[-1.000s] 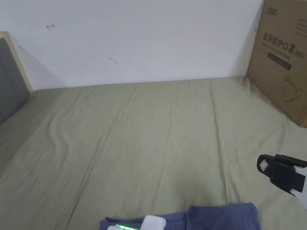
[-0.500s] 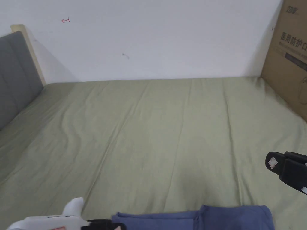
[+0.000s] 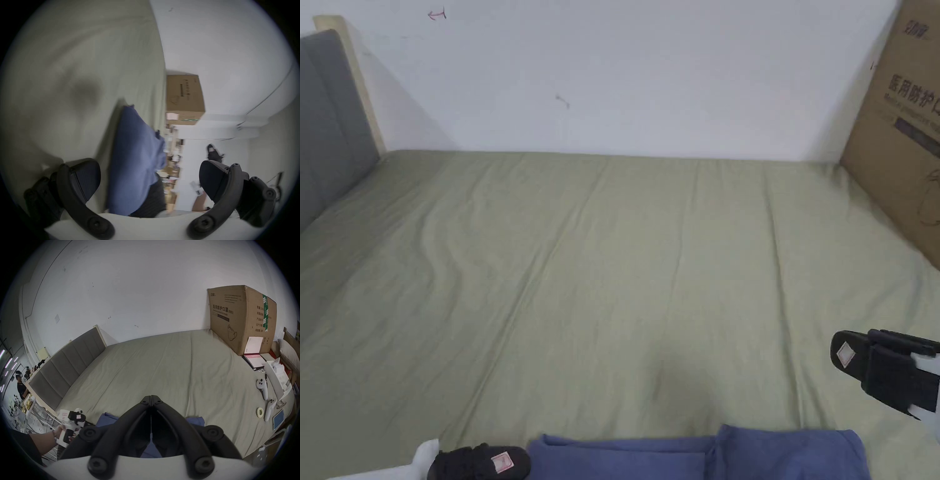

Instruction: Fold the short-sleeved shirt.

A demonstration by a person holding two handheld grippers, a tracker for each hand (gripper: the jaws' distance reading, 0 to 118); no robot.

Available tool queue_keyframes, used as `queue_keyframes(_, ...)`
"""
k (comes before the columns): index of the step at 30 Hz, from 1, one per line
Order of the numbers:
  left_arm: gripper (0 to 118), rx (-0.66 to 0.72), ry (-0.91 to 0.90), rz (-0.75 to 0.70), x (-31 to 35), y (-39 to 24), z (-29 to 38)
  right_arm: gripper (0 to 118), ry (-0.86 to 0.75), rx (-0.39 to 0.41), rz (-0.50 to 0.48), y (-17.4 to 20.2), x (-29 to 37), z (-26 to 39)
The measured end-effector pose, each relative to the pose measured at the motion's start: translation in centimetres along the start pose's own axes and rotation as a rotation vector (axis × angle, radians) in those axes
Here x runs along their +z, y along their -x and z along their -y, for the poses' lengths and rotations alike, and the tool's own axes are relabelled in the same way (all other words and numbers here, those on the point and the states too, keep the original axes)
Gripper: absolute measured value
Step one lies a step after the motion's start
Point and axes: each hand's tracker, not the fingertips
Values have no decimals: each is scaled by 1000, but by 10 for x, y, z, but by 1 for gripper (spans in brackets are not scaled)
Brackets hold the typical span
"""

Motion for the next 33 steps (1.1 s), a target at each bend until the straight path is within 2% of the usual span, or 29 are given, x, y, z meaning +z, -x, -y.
queue_keyframes(2, 118, 15, 35, 40, -4, 26, -24, 0, 12, -25, -27, 1, 0, -2)
queue_keyframes(5, 115, -54, 61, 13, -29, 20, -18, 0, 9, -23, -29, 7, 1, -4)
queue_keyframes(6, 106, -53, 67, 20, -35, 20, -17, 0, 9, -17, -28, 9, 2, -5)
queue_keyframes(7, 87, -54, 64, 19, -38, 22, -16, 0, 10, -11, -31, 10, 3, -5)
queue_keyframes(9, 11, -27, 12, -25, -35, 41, -20, 0, 13, -3, -37, 13, 3, -6)
queue_keyframes(10, 6, -18, -15, -152, -37, 51, -18, 0, 14, -3, -39, 15, 2, -5)
queue_keyframes(11, 5, -63, -28, -278, -32, 57, -13, 0, 18, -8, -44, 15, 2, -5)
queue_keyframes(12, 6, -165, -35, -113, -31, 37, -7, 0, 23, -15, -51, 16, 1, -5)
queue_keyframes(13, 6, -172, -8, -176, -36, 39, -9, 0, 26, -23, -57, 16, 0, -4)
queue_keyframes(15, 6, -89, -15, -188, -34, 34, -9, 0, 31, -33, -69, 16, 0, -3)
queue_keyframes(16, 6, -103, -18, -239, -33, 26, -7, 0, 33, -33, -70, 16, 0, -2)
queue_keyframes(19, 7, -319, -29, -377, -26, -8, -3, 0, 33, -28, -74, 15, 1, 0)
queue_keyframes(20, 7, -351, -36, -426, -18, -18, 1, 0, 31, -27, -76, 14, 2, 0)
queue_keyframes(22, 7, -410, -88, -606, -3, -45, 14, 0, 25, -22, -77, 10, 3, 1)
queue_keyframes(25, 7, -602, -157, -960, 16, -80, 31, 0, 20, -8, -73, 5, 3, 3)
queue_keyframes(27, 7, -717, -178, -1103, 18, -98, 42, 0, 22, -7, -75, 0, 0, 7)
queue_keyframes(29, 7, -760, -187, -1150, 13, -111, 50, 0, 26, -28, -86, -5, -2, 9)
queue_keyframes(33, 7, -725, -180, -1027, -19, -146, 59, 0, 19, -69, -105, -12, 2, 13)
